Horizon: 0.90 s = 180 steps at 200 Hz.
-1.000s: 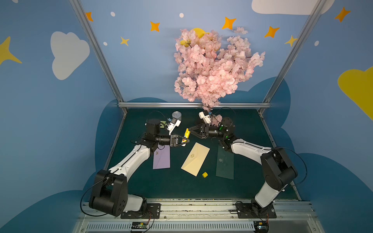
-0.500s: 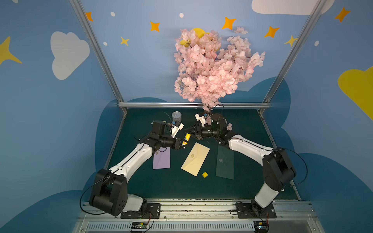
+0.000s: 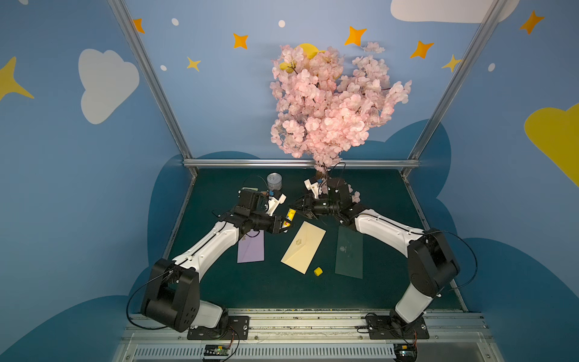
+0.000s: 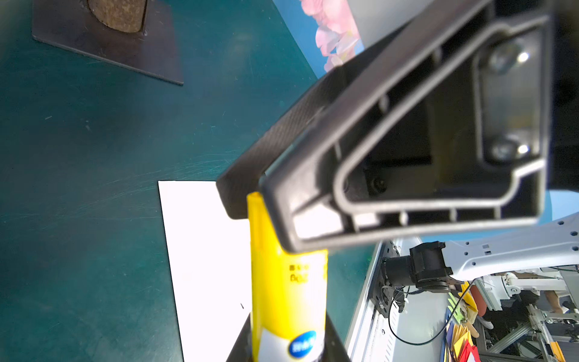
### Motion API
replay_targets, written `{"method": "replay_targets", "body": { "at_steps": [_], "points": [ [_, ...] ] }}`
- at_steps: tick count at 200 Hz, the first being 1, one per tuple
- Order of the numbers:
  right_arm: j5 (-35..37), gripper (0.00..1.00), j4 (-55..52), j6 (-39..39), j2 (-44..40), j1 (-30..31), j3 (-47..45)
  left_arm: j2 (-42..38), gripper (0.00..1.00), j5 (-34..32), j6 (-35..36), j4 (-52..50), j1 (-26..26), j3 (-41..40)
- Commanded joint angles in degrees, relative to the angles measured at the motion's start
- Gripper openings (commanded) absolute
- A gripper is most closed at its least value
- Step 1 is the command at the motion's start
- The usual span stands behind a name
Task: Seal the envelope with a glue stick
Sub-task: Screw the glue stick.
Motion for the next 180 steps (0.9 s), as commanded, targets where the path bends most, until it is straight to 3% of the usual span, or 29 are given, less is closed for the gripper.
{"method": "replay_targets", "body": {
  "at_steps": [1, 19, 60, 84, 130, 171, 180],
  "points": [
    [0.0, 0.29, 1.3, -0.6, -0.6, -0.2, -0.5, 0.7, 0.02, 0.8, 0.7, -0.5, -0.3, 0.8],
    [-0.6, 0.21, 1.5, -0.6, -0.3, -0.2, -0.7, 1.0, 0.03, 1.0, 0.5, -0.4, -0.4, 0.8],
    [-0.3, 0.23, 0.5, -2.1, -0.4, 0.0, -0.7, 1.1, 0.02, 1.7, -0.1, 0.4, -0.4, 0.9],
    [-3.6, 0.18, 6.1, -3.5, -1.6, -0.1, -2.4, 1.3, 0.02, 8.2, -1.9, 2.1, 0.5, 1.0],
    [-19.9, 0.22, 35.2, 2.7, -3.2, -0.9, -6.5, 0.7, 0.02, 30.5, -6.0, 5.1, 2.1, 1.9],
    [-28.6, 0.19, 69.1, 24.6, 3.5, -2.0, -5.7, -0.2, 0.02, 42.9, -7.0, 4.0, 3.0, 3.6],
    [-30.3, 0.17, 69.8, 26.4, 4.2, -2.1, -4.9, -0.8, 0.02, 44.4, -6.8, 4.4, 3.3, 3.3]
  ]
}}
